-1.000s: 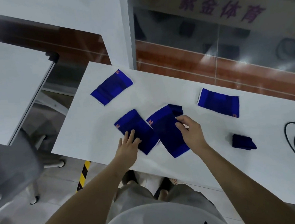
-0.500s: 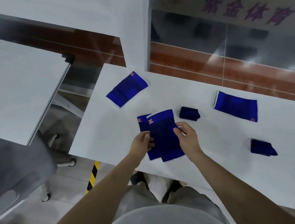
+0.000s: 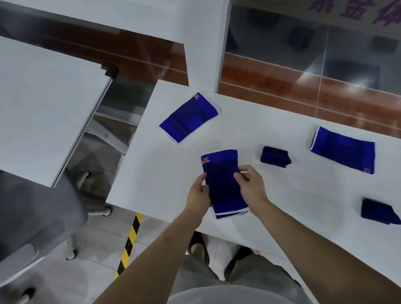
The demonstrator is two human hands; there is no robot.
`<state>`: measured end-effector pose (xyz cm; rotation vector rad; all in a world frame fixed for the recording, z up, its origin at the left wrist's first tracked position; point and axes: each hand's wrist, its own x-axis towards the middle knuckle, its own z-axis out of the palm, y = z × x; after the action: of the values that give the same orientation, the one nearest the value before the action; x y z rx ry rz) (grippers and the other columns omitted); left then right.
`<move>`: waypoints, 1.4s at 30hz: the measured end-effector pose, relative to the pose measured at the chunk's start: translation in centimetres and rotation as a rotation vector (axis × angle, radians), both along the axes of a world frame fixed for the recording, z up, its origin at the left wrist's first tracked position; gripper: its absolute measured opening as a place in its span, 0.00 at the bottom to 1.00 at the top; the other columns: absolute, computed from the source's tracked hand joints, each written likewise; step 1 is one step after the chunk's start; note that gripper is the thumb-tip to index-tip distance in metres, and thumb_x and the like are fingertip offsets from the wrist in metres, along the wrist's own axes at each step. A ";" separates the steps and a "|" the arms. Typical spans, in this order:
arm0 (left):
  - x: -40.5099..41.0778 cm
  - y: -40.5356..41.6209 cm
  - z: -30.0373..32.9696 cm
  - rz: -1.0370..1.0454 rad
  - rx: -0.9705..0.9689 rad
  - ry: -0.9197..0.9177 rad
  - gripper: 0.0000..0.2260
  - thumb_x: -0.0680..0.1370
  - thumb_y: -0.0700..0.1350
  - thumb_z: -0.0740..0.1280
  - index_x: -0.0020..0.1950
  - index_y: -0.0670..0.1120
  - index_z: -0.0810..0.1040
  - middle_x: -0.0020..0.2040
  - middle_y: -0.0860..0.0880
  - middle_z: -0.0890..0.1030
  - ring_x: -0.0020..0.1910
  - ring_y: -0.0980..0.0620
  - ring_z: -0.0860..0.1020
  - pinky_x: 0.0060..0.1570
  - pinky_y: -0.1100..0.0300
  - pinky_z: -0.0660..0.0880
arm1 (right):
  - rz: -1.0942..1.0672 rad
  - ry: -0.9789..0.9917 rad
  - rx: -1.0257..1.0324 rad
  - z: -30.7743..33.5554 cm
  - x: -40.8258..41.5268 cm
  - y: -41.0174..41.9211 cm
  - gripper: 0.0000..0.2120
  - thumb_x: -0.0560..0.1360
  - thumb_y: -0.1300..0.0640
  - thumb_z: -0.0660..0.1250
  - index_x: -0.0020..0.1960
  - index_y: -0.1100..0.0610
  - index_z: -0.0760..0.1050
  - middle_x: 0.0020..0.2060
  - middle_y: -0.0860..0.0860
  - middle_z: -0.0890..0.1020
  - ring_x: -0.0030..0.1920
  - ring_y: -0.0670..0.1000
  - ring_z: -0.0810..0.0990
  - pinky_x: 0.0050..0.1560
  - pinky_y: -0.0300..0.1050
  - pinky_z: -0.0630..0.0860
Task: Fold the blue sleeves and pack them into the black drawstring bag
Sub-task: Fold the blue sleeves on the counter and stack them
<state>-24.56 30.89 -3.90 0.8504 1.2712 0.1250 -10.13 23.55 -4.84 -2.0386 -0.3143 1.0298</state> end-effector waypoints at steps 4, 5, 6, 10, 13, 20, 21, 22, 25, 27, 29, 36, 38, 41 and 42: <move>-0.2 0.0 -0.2 0.054 -0.052 -0.010 0.23 0.83 0.34 0.51 0.74 0.53 0.69 0.50 0.42 0.81 0.53 0.41 0.81 0.48 0.46 0.84 | 0.010 0.006 -0.027 -0.8 0.0 0.5 0.04 0.82 0.54 0.65 0.53 0.44 0.75 0.53 0.47 0.82 0.54 0.49 0.80 0.48 0.43 0.76; -0.2 -0.1 -0.2 0.047 -0.062 -0.008 0.23 0.84 0.34 0.51 0.74 0.53 0.68 0.50 0.43 0.80 0.53 0.42 0.81 0.48 0.46 0.84 | 0.008 0.005 -0.037 -1.0 0.0 0.5 0.04 0.82 0.54 0.65 0.54 0.45 0.75 0.53 0.47 0.82 0.54 0.49 0.80 0.49 0.44 0.77; -0.3 -0.4 -0.3 0.029 -0.059 -0.002 0.22 0.84 0.34 0.52 0.73 0.53 0.68 0.52 0.43 0.80 0.54 0.43 0.81 0.49 0.46 0.83 | 0.005 0.005 -0.046 -1.1 0.0 0.4 0.04 0.82 0.54 0.66 0.55 0.45 0.76 0.54 0.47 0.82 0.54 0.49 0.80 0.50 0.45 0.78; -0.3 -1.5 -0.6 0.002 -0.032 0.050 0.22 0.84 0.37 0.55 0.77 0.54 0.65 0.59 0.43 0.81 0.59 0.42 0.81 0.56 0.40 0.80 | 0.004 -0.009 -0.052 -0.9 0.1 -0.2 0.09 0.81 0.50 0.68 0.61 0.45 0.74 0.55 0.47 0.82 0.52 0.45 0.80 0.43 0.42 0.77; -0.4 -2.1 -0.8 -0.018 0.011 0.080 0.26 0.83 0.38 0.59 0.80 0.54 0.61 0.61 0.45 0.80 0.59 0.43 0.80 0.57 0.41 0.80 | 0.088 -0.045 -0.052 -0.5 0.0 -0.8 0.15 0.80 0.50 0.69 0.66 0.45 0.72 0.57 0.46 0.80 0.53 0.45 0.79 0.41 0.36 0.74; -0.3 -2.6 -0.8 -0.055 0.141 0.127 0.29 0.81 0.32 0.61 0.79 0.53 0.64 0.66 0.49 0.76 0.61 0.45 0.79 0.54 0.44 0.82 | 0.259 -0.135 -0.131 -0.7 0.0 -2.0 0.28 0.81 0.59 0.66 0.78 0.43 0.64 0.70 0.48 0.76 0.66 0.52 0.77 0.63 0.55 0.80; -0.3 -2.5 -0.7 -0.047 0.153 0.129 0.29 0.81 0.32 0.60 0.79 0.54 0.64 0.66 0.49 0.76 0.60 0.45 0.79 0.54 0.44 0.82 | 0.266 -0.153 -0.135 -0.8 0.0 -2.0 0.28 0.81 0.60 0.66 0.77 0.43 0.64 0.70 0.47 0.76 0.67 0.52 0.77 0.64 0.55 0.79; -0.3 -2.5 -0.8 -0.049 0.171 0.130 0.28 0.81 0.32 0.60 0.78 0.54 0.65 0.65 0.50 0.76 0.60 0.45 0.79 0.53 0.45 0.82 | 0.271 -0.174 -0.133 -0.9 0.1 -1.9 0.28 0.81 0.60 0.66 0.77 0.44 0.65 0.70 0.47 0.76 0.67 0.52 0.77 0.64 0.55 0.79; -0.5 -2.4 -1.1 -0.138 0.282 0.186 0.26 0.82 0.34 0.60 0.76 0.55 0.68 0.66 0.50 0.75 0.58 0.48 0.78 0.49 0.55 0.83 | 0.318 -0.266 -0.146 -1.1 0.0 -2.0 0.27 0.81 0.59 0.67 0.77 0.46 0.66 0.68 0.48 0.76 0.63 0.52 0.79 0.61 0.54 0.81; -0.4 -2.2 -1.5 -0.204 0.366 0.258 0.22 0.83 0.36 0.60 0.76 0.53 0.69 0.67 0.48 0.73 0.57 0.50 0.76 0.50 0.57 0.82 | 0.389 -0.354 -0.205 -1.2 0.0 -2.1 0.26 0.80 0.56 0.68 0.76 0.47 0.66 0.66 0.49 0.76 0.59 0.52 0.80 0.56 0.52 0.82; 0.0 -1.7 -1.6 -0.203 0.400 0.317 0.20 0.84 0.39 0.61 0.75 0.51 0.70 0.68 0.46 0.71 0.57 0.51 0.75 0.54 0.55 0.81 | 0.386 -0.408 -0.230 -1.4 0.3 -2.1 0.23 0.80 0.54 0.69 0.73 0.48 0.68 0.63 0.50 0.76 0.56 0.52 0.80 0.52 0.51 0.83; 2.3 2.2 -2.3 -0.124 0.366 0.375 0.21 0.82 0.44 0.64 0.76 0.45 0.67 0.62 0.47 0.79 0.57 0.46 0.80 0.56 0.50 0.79 | 0.190 -0.261 -0.146 -2.1 1.7 0.2 0.18 0.80 0.52 0.70 0.68 0.54 0.74 0.60 0.50 0.79 0.57 0.51 0.81 0.56 0.46 0.80; 2.9 2.7 -2.4 -0.101 0.321 0.332 0.22 0.82 0.46 0.66 0.74 0.46 0.67 0.56 0.49 0.81 0.52 0.48 0.80 0.48 0.54 0.78 | 0.198 -0.262 -0.161 -2.5 2.0 0.7 0.14 0.80 0.53 0.70 0.64 0.54 0.76 0.57 0.51 0.80 0.54 0.51 0.81 0.53 0.46 0.79; 3.3 3.2 -2.6 -0.092 0.252 0.289 0.19 0.80 0.48 0.69 0.70 0.47 0.70 0.57 0.47 0.81 0.52 0.46 0.81 0.51 0.48 0.81 | 0.182 -0.249 -0.176 -3.0 2.1 1.0 0.11 0.79 0.53 0.70 0.60 0.53 0.76 0.55 0.50 0.80 0.51 0.50 0.80 0.49 0.44 0.75; 3.4 3.2 -2.6 -0.106 0.241 0.274 0.17 0.80 0.49 0.69 0.68 0.46 0.72 0.58 0.46 0.81 0.54 0.45 0.81 0.53 0.46 0.81 | 0.176 -0.229 -0.166 -3.1 2.1 0.9 0.10 0.79 0.54 0.71 0.59 0.53 0.76 0.54 0.50 0.80 0.51 0.50 0.80 0.49 0.43 0.75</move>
<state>-21.11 34.13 -6.52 1.1712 1.4826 0.0797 -8.00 24.49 -7.97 -2.3178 -0.5526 0.9535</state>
